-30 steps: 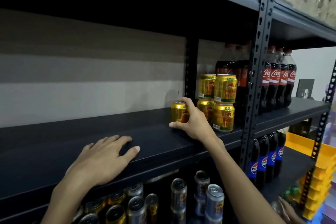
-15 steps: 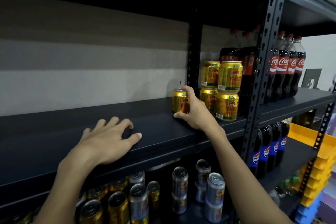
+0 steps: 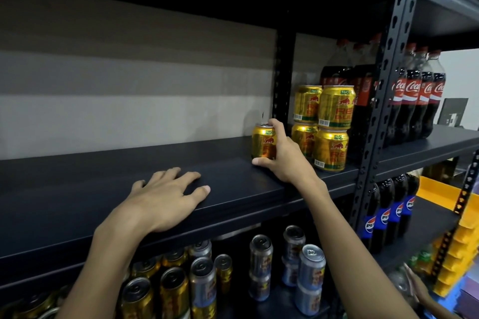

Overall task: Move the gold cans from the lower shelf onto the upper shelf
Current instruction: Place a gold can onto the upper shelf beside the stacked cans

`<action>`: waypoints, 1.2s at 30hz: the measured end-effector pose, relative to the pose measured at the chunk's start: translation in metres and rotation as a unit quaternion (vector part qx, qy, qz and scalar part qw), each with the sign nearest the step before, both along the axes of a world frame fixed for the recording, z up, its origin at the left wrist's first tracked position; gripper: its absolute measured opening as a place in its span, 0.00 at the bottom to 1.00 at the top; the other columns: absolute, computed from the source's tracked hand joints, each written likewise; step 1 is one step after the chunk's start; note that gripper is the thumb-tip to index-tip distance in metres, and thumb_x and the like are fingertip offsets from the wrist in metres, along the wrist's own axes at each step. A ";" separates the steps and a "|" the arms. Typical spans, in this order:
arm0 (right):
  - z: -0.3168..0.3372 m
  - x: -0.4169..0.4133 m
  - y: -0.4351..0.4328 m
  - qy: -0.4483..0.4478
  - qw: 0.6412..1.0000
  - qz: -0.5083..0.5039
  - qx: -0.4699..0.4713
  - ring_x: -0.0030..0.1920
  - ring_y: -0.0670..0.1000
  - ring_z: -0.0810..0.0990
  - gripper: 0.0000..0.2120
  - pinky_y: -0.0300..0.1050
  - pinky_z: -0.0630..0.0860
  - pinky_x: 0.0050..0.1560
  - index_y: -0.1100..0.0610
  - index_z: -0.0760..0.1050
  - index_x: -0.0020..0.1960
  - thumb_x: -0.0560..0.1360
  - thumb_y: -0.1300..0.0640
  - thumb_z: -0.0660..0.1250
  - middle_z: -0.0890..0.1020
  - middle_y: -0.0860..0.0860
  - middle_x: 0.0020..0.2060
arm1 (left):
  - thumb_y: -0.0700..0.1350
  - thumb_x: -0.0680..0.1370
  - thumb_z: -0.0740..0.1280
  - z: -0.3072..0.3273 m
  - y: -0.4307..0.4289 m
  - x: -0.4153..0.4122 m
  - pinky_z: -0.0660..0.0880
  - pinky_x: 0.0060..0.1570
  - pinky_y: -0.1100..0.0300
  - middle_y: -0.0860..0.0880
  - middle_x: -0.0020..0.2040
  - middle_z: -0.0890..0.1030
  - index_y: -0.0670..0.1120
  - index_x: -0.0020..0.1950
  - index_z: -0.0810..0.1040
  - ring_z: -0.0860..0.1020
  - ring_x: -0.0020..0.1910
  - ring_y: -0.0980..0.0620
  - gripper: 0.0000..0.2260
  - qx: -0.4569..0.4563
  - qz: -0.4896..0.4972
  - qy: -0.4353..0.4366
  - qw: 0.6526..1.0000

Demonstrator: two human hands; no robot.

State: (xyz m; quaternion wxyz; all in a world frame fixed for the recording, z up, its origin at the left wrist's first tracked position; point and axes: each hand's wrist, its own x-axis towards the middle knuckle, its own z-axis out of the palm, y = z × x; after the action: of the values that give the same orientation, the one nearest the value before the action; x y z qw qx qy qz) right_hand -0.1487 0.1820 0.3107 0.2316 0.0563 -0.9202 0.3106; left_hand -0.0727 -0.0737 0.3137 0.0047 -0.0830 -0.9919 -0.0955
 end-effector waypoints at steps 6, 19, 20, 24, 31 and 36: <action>-0.001 0.001 0.000 0.005 1.000 -0.006 -0.001 0.66 0.58 0.75 0.48 0.57 0.75 0.66 0.42 0.48 0.79 0.73 0.54 0.78 0.74 0.58 0.68 | 0.67 0.80 0.46 0.000 -0.001 0.001 0.49 0.76 0.45 0.53 0.81 0.53 0.63 0.78 0.54 0.50 0.79 0.52 0.27 0.007 -0.006 -0.004 1.000; 0.000 0.001 -0.001 -0.002 1.000 -0.011 0.007 0.65 0.58 0.76 0.46 0.56 0.74 0.65 0.44 0.49 0.79 0.74 0.54 0.77 0.74 0.58 0.67 | 0.68 0.80 0.46 0.000 -0.002 0.001 0.47 0.76 0.45 0.53 0.81 0.52 0.63 0.78 0.53 0.49 0.80 0.52 0.27 0.008 -0.010 -0.006 1.000; 0.000 0.000 -0.001 -0.003 1.000 -0.011 0.008 0.65 0.58 0.76 0.46 0.56 0.74 0.65 0.44 0.49 0.79 0.74 0.54 0.77 0.74 0.58 0.67 | 0.68 0.80 0.46 0.000 -0.002 0.001 0.47 0.76 0.45 0.53 0.81 0.52 0.63 0.78 0.53 0.49 0.80 0.52 0.27 0.007 -0.010 -0.007 1.000; 0.000 0.000 -0.001 -0.007 1.000 -0.012 0.005 0.66 0.59 0.76 0.46 0.57 0.75 0.66 0.44 0.49 0.79 0.74 0.55 0.77 0.74 0.58 0.68 | 0.68 0.80 0.45 0.000 -0.002 0.001 0.47 0.76 0.45 0.53 0.81 0.52 0.63 0.79 0.53 0.49 0.80 0.52 0.27 0.005 -0.010 -0.008 1.000; -0.002 0.003 -0.002 -0.003 1.000 -0.006 -0.011 0.67 0.58 0.75 0.49 0.57 0.74 0.67 0.43 0.45 0.80 0.74 0.53 0.77 0.73 0.57 0.70 | 0.68 0.80 0.46 -0.001 -0.002 0.000 0.49 0.76 0.45 0.53 0.81 0.54 0.63 0.78 0.55 0.51 0.79 0.52 0.27 0.015 -0.009 0.007 1.000; -0.005 0.013 -0.005 0.037 0.998 -0.008 -0.044 0.67 0.59 0.76 0.52 0.59 0.74 0.67 0.40 0.41 0.81 0.74 0.50 0.77 0.73 0.57 0.71 | 0.66 0.80 0.49 -0.003 -0.001 0.005 0.62 0.70 0.47 0.54 0.76 0.66 0.59 0.75 0.63 0.66 0.73 0.50 0.25 0.036 -0.001 0.065 0.997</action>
State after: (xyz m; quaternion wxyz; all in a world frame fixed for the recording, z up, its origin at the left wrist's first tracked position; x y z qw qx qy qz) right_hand -0.1360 0.1772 0.3054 0.2703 0.0504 -0.8969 0.3464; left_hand -0.0681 -0.0751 0.3103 0.0719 -0.0899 -0.9854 -0.1254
